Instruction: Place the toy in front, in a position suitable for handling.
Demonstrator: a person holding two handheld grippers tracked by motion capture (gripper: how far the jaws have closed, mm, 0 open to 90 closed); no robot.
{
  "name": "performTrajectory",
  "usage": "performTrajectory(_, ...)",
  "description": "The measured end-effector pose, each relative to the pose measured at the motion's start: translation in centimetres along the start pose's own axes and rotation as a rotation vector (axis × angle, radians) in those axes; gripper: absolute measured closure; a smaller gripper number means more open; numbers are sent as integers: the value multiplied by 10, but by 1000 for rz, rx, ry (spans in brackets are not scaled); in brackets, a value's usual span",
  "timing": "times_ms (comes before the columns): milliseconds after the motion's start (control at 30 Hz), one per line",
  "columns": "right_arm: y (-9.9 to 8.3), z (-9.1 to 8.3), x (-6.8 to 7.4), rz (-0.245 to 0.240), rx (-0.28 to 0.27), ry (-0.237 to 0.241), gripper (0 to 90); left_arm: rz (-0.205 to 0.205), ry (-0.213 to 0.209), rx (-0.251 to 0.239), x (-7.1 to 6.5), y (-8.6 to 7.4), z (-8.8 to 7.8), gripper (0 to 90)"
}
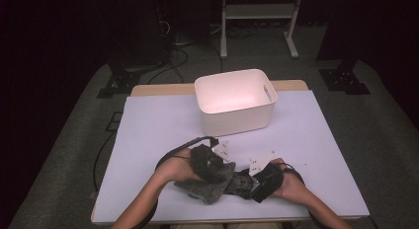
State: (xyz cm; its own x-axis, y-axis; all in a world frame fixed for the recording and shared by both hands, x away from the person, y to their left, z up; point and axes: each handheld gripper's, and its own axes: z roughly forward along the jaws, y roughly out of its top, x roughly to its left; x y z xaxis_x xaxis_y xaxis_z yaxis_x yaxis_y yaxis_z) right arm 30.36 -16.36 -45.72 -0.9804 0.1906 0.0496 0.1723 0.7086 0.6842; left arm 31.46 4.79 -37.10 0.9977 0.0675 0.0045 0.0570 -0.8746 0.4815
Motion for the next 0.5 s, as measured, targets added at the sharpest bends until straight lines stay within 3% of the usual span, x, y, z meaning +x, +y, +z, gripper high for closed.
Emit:
performTrajectory(200, 1, 0, 1, -8, 9, -9, 220, -5, -32, -7, 1, -1, 23, 708)
performTrajectory(367, 2, 1, 4, -17, 20, -24, 222, 17, -50, -34, -1, 6, 31, 739)
performTrajectory(500, 1, 1, 4, -24, 17, -29, 223, 49, -66, -25, -5, 12, 36, 774)
